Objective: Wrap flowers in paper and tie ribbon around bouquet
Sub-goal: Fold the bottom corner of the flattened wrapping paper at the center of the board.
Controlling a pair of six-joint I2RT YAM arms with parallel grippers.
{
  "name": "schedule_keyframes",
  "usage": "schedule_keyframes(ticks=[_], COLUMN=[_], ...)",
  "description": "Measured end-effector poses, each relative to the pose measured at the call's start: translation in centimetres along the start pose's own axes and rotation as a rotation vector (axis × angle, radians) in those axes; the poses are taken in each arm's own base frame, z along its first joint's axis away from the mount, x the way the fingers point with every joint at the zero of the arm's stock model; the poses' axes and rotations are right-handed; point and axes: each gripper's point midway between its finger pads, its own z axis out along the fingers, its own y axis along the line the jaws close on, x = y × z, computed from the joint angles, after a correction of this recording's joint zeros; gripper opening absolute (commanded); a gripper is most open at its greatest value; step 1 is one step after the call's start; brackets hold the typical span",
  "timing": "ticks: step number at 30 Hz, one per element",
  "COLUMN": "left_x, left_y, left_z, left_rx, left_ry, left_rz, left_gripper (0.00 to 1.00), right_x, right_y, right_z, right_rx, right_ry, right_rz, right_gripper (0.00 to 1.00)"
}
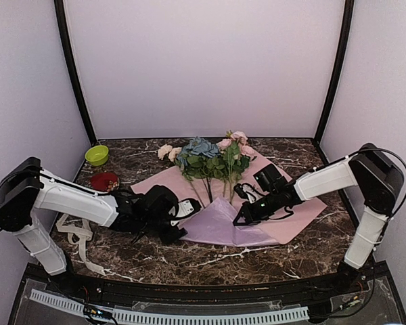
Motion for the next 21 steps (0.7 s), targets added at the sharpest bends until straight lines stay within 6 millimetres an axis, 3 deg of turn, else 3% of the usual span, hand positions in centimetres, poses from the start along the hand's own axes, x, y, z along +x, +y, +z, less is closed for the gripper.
schedule_keyframes(ticks=[6, 8, 11, 16, 21], left_x=[-7.2, -8.3, -8.2, -4.7, -3.9], left_y=[-1.3, -1.8, -2.7, -4.5, -4.8], left_z=[-2.8, -3.0, -1.5, 3.1, 3.8], left_rx=[0.02, 0.039, 0.076, 0.128, 0.138], left_ry=[-0.168, -0.21, -0.208, -0.078, -0.047], left_rz=[0.089, 0.101, 0.12, 0.135, 0.097], left_gripper=[0.57, 0.53, 0.46, 0.43, 0.4], right_x=[-0.2, -0.2, -0.2, -0.3, -0.6], right_y=[-0.2, -0.2, -0.3, -0.2, -0.3], right_z=[0.0, 0.0, 0.2, 0.1, -0.1], right_rx=[0.017, 0.017, 0.018, 0.023, 0.045], right_ry=[0.006, 0.007, 0.01, 0.013, 0.018], right_rz=[0.004, 0.007, 0.01, 0.011, 0.015], right_gripper=[0.0, 0.0, 0.0, 0.0, 0.19])
